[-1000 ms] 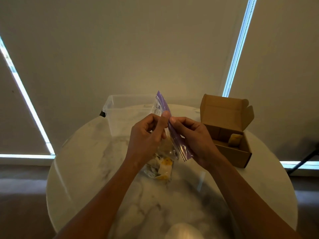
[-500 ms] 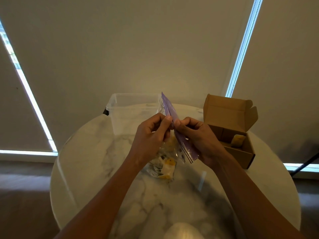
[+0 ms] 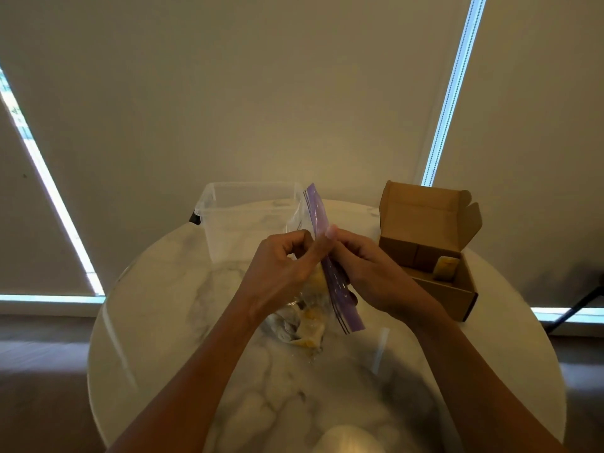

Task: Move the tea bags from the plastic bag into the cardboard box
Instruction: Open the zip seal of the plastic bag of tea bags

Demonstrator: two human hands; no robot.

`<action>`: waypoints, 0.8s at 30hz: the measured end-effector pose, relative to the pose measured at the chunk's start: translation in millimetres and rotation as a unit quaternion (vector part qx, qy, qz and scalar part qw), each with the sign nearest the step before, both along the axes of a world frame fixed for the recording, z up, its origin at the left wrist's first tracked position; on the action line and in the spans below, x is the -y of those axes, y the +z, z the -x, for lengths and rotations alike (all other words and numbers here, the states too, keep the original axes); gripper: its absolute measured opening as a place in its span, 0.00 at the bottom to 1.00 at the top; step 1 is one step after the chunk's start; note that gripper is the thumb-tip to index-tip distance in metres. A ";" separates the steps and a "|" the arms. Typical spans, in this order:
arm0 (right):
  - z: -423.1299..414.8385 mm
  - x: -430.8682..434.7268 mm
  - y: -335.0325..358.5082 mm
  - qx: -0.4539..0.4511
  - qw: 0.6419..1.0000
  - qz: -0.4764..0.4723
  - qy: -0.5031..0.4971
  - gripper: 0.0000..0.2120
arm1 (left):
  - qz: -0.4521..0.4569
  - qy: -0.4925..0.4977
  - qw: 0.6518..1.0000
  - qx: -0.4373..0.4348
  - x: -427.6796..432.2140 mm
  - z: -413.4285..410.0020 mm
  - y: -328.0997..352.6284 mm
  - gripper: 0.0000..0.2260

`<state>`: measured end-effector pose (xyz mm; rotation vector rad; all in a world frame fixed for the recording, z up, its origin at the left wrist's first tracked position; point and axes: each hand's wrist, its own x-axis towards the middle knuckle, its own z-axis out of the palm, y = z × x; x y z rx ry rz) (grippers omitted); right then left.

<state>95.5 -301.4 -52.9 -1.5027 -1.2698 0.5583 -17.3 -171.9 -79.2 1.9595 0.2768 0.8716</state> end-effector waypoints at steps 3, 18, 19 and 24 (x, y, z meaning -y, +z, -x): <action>0.2 0.4 0.8 -0.003 1.000 -0.012 0.002 0.22 | -0.023 -0.023 0.999 -0.043 -8.0 -3.2 -2.7 0.35; 4.9 -12.8 -12.0 -0.140 0.988 -0.064 -0.031 0.15 | 0.103 -0.032 0.994 0.030 4.4 0.7 -0.4 0.17; 5.2 -13.1 -12.4 -0.150 0.986 -0.067 -0.030 0.15 | 0.109 -0.034 0.993 0.031 3.4 0.3 -1.3 0.18; 0.2 -12.9 -14.5 -0.159 0.985 -0.061 -0.018 0.17 | 0.104 -0.003 0.994 0.033 2.1 0.0 0.6 0.17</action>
